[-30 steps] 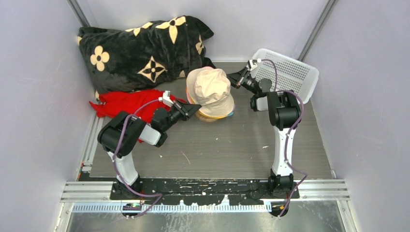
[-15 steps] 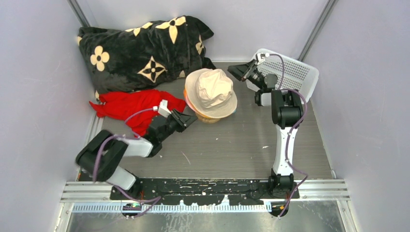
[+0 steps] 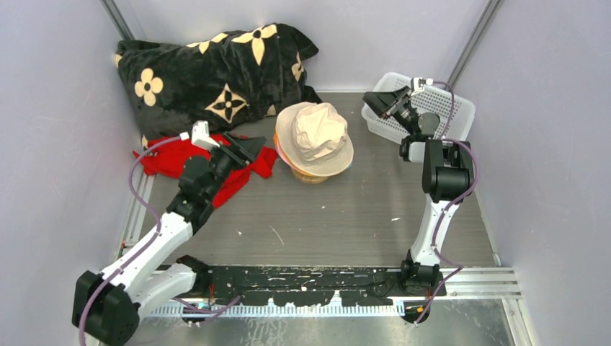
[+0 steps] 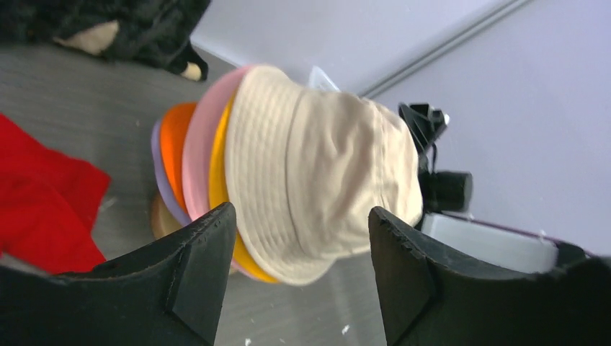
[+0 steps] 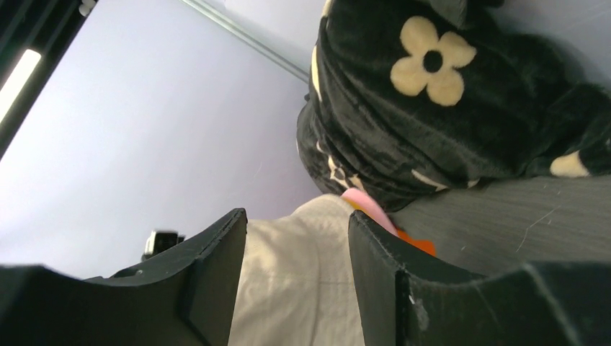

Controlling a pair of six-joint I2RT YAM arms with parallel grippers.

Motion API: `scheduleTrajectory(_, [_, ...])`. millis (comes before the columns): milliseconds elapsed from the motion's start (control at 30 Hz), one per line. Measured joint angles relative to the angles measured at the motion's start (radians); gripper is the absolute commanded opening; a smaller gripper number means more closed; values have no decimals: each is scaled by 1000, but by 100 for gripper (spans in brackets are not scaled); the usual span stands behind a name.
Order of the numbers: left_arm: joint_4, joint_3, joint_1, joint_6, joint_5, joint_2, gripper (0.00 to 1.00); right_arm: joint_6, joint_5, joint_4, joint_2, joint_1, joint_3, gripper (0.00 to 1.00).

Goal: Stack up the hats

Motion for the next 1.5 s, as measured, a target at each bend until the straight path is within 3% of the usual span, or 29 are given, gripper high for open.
scheduleTrajectory(200, [76, 124, 144, 23, 179, 249, 66, -34, -5, 0, -160, 9, -206, 59])
scheduleTrajectory(433, [215, 213, 171, 22, 334, 522, 65, -161, -24, -53, -365, 9, -413, 59])
scheduleTrajectory(867, [327, 372, 174, 30, 442, 728, 60, -238, -48, -81, -423, 9, -542, 59])
scheduleTrajectory(1000, [339, 393, 174, 26, 460, 784, 45, -238, -51, -76, -423, 9, -542, 59])
scheduleTrajectory(1133, [359, 415, 174, 21, 476, 819, 15, -238, -53, -76, -423, 9, -542, 58])
scheduleTrajectory(1233, [374, 417, 180, 16, 482, 820, 0, -238, -55, -76, -423, 9, -542, 58])
scheduleTrajectory(1500, [396, 367, 180, 19, 467, 795, 0, -239, -56, -73, -423, 9, -557, 56])
